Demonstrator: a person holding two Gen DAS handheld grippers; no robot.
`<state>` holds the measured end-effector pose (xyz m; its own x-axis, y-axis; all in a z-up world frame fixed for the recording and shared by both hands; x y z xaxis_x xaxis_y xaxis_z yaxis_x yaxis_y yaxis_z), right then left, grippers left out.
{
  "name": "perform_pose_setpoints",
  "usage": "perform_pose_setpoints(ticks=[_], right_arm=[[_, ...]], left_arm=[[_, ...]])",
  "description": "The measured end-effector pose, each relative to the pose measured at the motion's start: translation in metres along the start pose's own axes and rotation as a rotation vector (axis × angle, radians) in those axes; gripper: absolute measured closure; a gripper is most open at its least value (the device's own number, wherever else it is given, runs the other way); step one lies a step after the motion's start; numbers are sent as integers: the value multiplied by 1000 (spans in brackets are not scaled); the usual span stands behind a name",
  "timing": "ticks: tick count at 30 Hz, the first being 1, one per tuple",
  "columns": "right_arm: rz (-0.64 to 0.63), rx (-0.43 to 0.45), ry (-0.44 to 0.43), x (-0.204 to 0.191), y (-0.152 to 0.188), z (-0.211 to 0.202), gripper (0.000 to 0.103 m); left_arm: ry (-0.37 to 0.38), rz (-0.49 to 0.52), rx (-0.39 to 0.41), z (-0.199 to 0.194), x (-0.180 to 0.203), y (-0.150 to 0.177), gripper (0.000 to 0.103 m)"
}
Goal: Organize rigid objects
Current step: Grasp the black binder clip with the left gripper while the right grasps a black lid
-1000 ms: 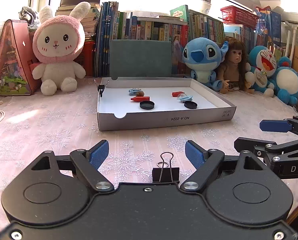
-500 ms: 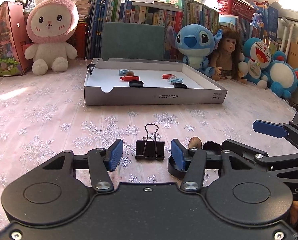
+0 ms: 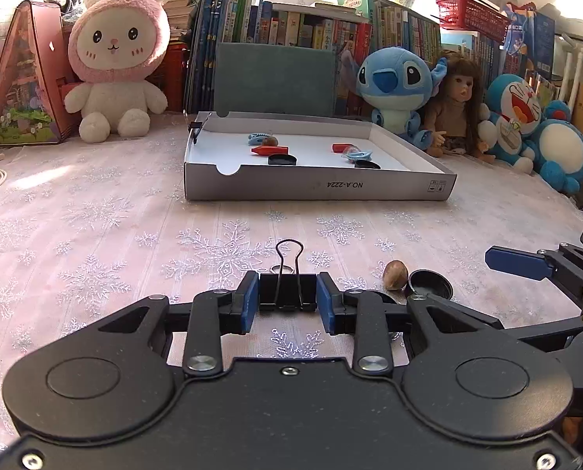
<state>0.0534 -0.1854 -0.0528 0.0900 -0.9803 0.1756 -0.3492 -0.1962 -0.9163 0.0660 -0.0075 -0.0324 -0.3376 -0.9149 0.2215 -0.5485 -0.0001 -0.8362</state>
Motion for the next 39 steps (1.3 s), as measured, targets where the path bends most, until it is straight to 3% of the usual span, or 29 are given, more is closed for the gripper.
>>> perform_pose_setpoints(ticks=[13, 15, 18, 24, 34, 37, 39], right_arm=[[7, -51, -28, -6, -2, 4, 39], [-2, -50, -31, -8, -3, 4, 48], [-10, -47, -32, -11, -4, 4, 53], [-13, -46, -33, -14, -4, 4, 61], [-4, -43, -28, -14, -4, 2, 63], [3, -46, -28, -14, -3, 3, 63], [10, -46, -29, -14, -4, 2, 65]], left_arm=[[-45, 11, 24, -15, -1, 8, 73], [-53, 22, 28, -14, 0, 9, 70], [-61, 22, 34, -13, 0, 10, 63], [-78, 21, 34, -11, -1, 10, 61], [-121, 41, 25, -5, 3, 11, 60], [-115, 43, 25, -5, 4, 11, 62], [-109, 38, 24, -5, 5, 11, 69]])
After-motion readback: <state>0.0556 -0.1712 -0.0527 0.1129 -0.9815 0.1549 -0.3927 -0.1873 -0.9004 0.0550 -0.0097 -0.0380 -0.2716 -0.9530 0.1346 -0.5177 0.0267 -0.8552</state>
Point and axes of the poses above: each gripper's, at about its wrist camera, not at the fingertips, and z roughly the way its jaws point, x to its right, y to its underside, the point moved 4 cm from there along z, roughly the way its jaws point, and after that the axes turned 12 degrees about y, right-handed, at the moved point
